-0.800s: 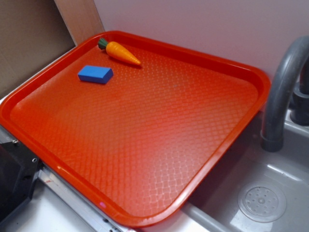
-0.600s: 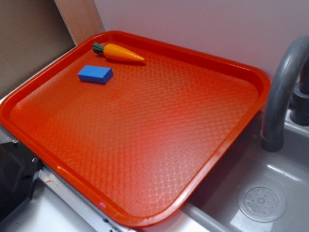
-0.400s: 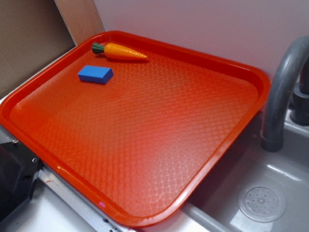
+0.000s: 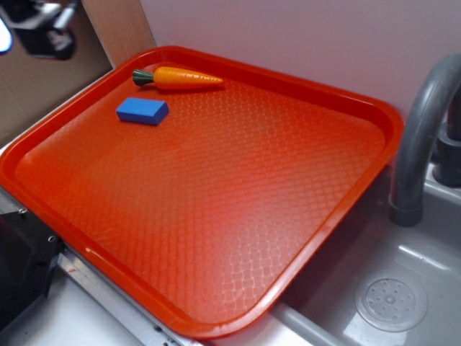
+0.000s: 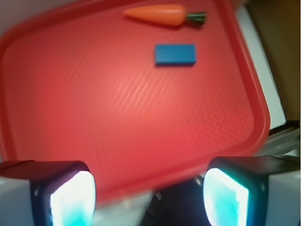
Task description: Grab the carrot.
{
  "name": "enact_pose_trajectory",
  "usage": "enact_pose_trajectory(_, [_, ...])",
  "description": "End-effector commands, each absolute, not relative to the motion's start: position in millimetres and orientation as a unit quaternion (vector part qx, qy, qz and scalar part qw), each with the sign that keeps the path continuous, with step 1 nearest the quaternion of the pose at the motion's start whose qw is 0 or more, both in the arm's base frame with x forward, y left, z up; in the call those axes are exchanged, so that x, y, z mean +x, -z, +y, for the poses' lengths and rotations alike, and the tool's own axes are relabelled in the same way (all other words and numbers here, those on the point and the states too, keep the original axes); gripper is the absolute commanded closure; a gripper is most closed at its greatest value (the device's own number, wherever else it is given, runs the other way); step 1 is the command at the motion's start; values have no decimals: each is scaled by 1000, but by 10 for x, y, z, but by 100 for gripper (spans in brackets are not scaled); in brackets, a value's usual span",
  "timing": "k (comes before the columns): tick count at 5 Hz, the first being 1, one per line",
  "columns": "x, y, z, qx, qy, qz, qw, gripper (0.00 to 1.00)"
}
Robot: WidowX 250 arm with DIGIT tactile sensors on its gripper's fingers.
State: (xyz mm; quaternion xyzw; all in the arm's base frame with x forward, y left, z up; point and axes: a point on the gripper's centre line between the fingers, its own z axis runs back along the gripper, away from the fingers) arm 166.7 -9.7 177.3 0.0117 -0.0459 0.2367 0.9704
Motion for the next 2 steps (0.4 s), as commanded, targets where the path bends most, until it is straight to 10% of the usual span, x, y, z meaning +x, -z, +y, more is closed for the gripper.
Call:
enact_pose_trajectory(1, [2249,-1384,389,23,-475,-126,871,0])
enact_pose_trajectory(2, [2437,-1331,606,32,-580,-135,803,0])
